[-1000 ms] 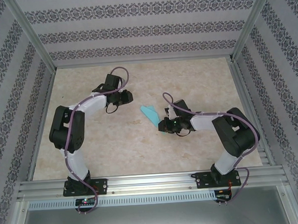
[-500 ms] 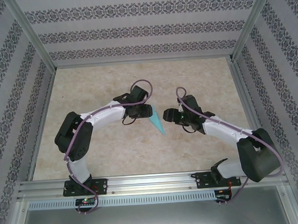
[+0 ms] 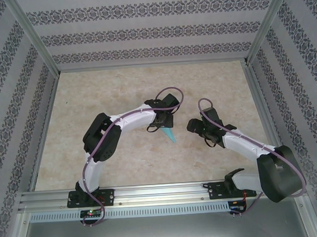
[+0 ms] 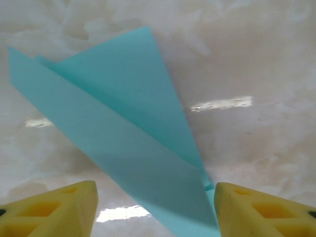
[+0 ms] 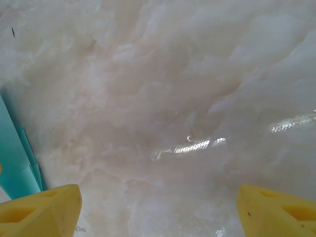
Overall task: Fold a paper plane with a square sheet of paper (pick it up from the middle)
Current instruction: Turn over a paper plane at the center of the table.
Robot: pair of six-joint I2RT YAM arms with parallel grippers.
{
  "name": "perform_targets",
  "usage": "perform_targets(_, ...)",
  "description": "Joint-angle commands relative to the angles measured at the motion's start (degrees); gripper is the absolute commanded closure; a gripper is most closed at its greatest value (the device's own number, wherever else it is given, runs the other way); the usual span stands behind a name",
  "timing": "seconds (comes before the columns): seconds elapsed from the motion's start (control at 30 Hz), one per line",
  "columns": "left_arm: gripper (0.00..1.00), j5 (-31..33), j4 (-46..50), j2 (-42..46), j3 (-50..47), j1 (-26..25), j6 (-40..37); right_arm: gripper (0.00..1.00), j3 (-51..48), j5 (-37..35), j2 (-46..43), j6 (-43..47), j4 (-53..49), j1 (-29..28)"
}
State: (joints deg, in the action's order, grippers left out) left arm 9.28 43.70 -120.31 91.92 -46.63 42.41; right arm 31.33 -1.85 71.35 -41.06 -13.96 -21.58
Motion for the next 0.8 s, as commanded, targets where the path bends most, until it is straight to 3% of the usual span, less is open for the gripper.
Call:
perform_targets(0.0,0.41,3.2,3.4,1.0,0.9,-0.4,2.0,0.18,-0.7,-1.7,-1.1,-0.9,-0.3,0.8)
perform_targets(0.23,0.56,4.3,1.9,3.8,-1.8,-0.4,4.1,0.18,-0.2,-0.9,0.1,-0.9,-0.1,1.1)
perform_targets(0.6,0.98,4.2,-0.6,4.6,-4.0,-0.1,4.9,0.17,0.1,1.1,-1.1,-0.6,0.0,1.2)
perform_targets(0.77,1.0,4.0,-3.0,10.1,-6.2,-0.2,2.1,0.17,-0.6,2.4,-4.8,0.1,0.7,1.4)
